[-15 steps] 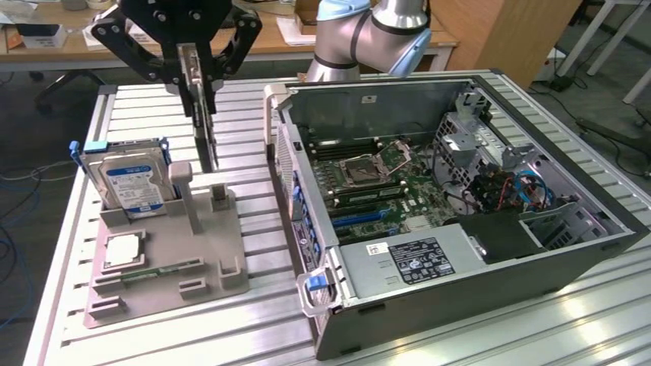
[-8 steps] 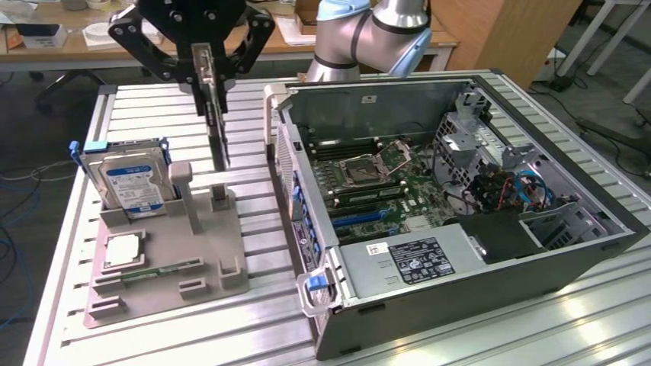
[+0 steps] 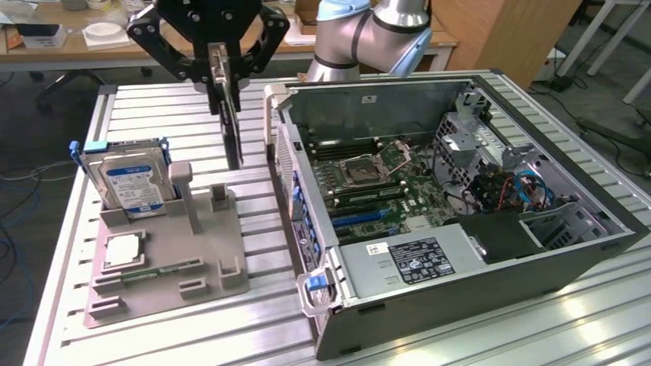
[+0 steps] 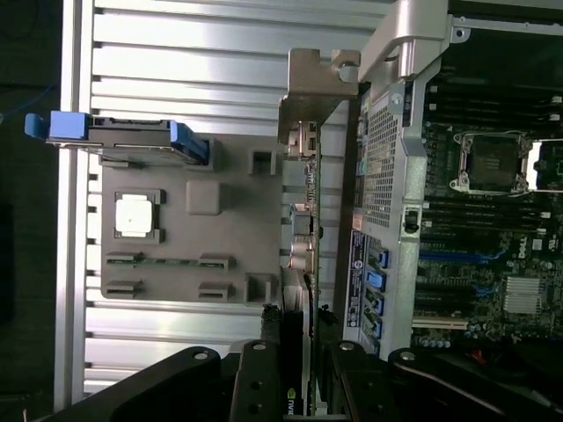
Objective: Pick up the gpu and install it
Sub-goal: 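Pick up the gpu and move the gpu toward the slot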
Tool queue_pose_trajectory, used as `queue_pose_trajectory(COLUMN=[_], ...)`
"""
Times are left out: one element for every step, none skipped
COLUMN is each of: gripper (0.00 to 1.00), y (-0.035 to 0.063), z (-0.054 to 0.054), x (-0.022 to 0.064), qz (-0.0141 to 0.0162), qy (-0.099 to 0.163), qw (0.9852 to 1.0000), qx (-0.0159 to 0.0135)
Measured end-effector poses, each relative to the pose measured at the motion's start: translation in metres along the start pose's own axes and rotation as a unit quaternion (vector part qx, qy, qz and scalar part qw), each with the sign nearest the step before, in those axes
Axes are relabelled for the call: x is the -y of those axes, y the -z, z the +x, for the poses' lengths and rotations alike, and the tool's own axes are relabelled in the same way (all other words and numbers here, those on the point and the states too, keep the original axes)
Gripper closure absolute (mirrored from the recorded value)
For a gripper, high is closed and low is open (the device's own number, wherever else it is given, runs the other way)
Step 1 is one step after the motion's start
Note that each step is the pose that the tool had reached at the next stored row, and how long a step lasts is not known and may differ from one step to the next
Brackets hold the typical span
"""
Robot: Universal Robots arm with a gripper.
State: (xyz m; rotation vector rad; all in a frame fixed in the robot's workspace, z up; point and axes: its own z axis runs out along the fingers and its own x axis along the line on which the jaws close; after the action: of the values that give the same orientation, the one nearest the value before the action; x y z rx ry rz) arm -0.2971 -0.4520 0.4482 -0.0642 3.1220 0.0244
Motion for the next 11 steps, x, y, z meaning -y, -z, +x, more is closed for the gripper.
queue_pose_trajectory(gripper=[0.74, 0.74, 0.74, 0.74, 0.74, 0.74, 0.74, 0.74, 0.74, 0.74, 0.74], y=[0.0000, 0.0000, -0.0001, -0.0001, -0.0002, -0.0002, -0.0001, -0.0002, -0.0002, -0.0003, -0.0003], z=[-0.001, -0.002, -0.004, -0.005, -0.006, -0.008, -0.009, -0.010, -0.011, -0.011, -0.012], x=[0.0000, 0.0001, 0.0001, 0.0002, 0.0002, 0.0003, 0.0003, 0.0004, 0.0004, 0.0004, 0.0005], qz=[0.0000, 0.0000, 0.0000, 0.0000, -0.0001, 0.0000, 0.0000, -0.0001, -0.0001, -0.0001, -0.0001], qy=[0.000, 0.001, 0.001, 0.001, 0.001, 0.001, 0.001, 0.002, 0.002, 0.003, 0.003], qw=[1.0000, 1.0000, 1.0000, 1.0000, 1.0000, 1.0000, 1.0000, 1.0000, 1.0000, 1.0000, 1.0000], qx=[0.0000, -0.0001, 0.0000, 0.0000, 0.0000, 0.0000, 0.0000, 0.0000, 0.0000, 0.0000, 0.0000])
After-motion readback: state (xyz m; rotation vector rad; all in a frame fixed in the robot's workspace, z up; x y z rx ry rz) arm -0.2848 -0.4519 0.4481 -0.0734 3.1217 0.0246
